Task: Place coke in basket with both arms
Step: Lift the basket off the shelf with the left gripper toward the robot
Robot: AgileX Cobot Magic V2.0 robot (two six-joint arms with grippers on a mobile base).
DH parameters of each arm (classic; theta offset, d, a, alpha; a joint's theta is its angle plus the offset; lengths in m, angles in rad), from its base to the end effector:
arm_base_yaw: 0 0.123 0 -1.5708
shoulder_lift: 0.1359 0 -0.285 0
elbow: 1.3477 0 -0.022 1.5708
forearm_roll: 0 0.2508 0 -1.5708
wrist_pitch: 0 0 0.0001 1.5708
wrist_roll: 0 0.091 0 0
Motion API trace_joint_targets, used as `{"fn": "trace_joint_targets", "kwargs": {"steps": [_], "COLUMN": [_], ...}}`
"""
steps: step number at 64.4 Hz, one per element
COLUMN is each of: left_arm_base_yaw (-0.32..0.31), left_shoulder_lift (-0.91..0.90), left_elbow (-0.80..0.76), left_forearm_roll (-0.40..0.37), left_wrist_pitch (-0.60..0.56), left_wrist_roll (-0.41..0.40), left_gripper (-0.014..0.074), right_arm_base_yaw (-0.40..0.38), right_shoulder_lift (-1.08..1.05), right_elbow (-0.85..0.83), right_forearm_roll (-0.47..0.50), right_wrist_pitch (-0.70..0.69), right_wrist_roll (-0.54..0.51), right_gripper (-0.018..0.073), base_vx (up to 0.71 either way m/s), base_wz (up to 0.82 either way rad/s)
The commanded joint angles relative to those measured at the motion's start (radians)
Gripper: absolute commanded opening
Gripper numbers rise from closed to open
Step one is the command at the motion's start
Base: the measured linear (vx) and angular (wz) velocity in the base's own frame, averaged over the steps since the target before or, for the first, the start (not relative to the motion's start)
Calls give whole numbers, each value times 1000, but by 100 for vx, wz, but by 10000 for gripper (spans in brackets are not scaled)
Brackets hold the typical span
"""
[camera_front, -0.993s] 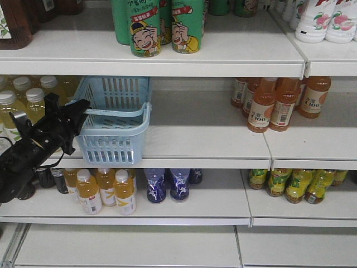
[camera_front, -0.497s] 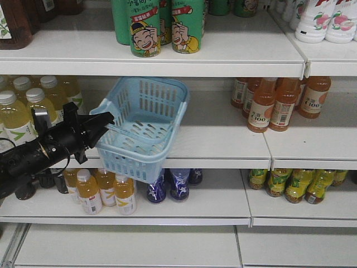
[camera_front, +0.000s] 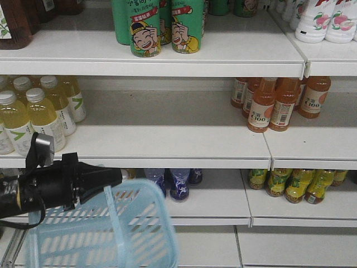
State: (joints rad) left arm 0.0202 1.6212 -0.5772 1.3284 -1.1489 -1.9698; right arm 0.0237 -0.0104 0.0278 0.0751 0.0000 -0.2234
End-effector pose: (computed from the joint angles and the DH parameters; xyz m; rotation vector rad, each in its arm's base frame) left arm 0.2546 -0.0754 0.1917 -0.2684 2.1490 -1.6557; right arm 0.0567 0.0013 0.2044 -0.1290 1.4963 -0.1003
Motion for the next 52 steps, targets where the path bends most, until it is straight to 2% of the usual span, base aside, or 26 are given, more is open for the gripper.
{"fn": "trace_joint_targets", "kwargs": {"steps": [1,9,16,40,52], "left_arm_base_yaw": [-4,-32,-85,-310,-398], "left_shoulder_lift": [-112,-210,-292,-441,-443], "left_elbow": [28,53,52,52,48], "left_forearm_roll": [-4,16,-15,-260,-339], "left_wrist_pitch": [-232,-232,-232,-232,-232], "left_wrist_roll": [-48,-101,-108,-108,-108], "left_gripper": [-7,-8,-8,-8,-8], "right_arm_base_yaw": [-3,-3,-3,-3,-3], "right_shoulder_lift": [-18,-18,-18,-18,-18], "right_elbow": [11,11,11,11,11], "right_forearm_roll": [-2,-2,-2,-2,-2], "right_wrist_pitch": [-75,-75,-75,-75,-75], "right_wrist_roll": [-6,-6,-6,-6,-6], "right_gripper": [-2,-2,-2,-2,-2], "base_vx": [0,0,0,0,0], "base_wz": [0,0,0,0,0]}}
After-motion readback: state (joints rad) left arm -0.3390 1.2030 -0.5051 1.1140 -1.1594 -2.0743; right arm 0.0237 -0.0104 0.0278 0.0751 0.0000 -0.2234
